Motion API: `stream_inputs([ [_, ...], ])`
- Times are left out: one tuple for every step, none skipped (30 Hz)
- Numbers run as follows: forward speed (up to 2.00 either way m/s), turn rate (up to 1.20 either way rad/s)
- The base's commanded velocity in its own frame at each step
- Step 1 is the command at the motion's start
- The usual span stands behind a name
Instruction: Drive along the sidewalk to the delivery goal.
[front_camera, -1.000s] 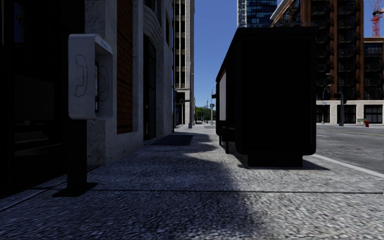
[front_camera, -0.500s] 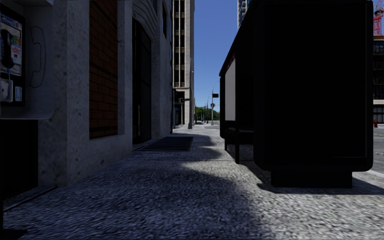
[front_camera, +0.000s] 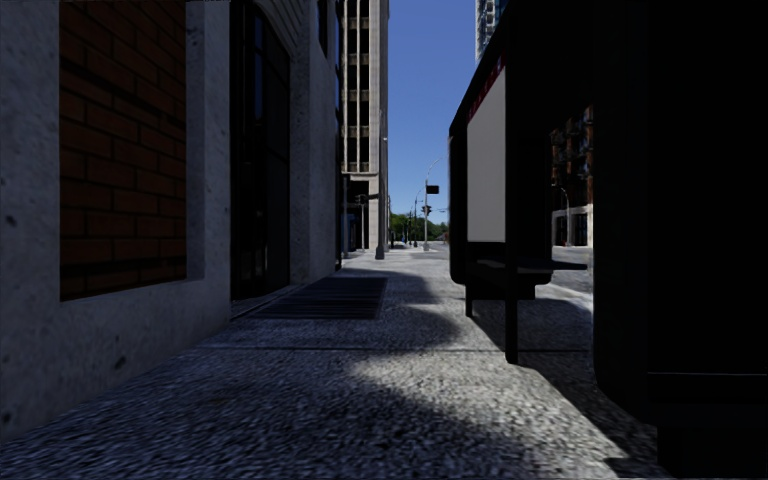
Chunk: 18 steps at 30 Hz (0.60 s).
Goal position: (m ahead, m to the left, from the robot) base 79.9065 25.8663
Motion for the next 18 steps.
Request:
stream_inputs([
  [2.00,0.00],
  [2.00,0.00],
  [2.00,0.00],
  [2.00,0.00],
  [2.00,0.00],
  [2.00,0.00],
  [2.00,0.00],
  [2.00,0.00],
  [2.00,0.00],
  [2.00,0.00],
  [2.00,0.00],
  [2.00,0.00],
  [2.00,0.00],
  [2.00,0.00],
  [2.00,0.00],
  [2.00,0.00],
  [2.00,0.00],
  [2.00,0.00],
])
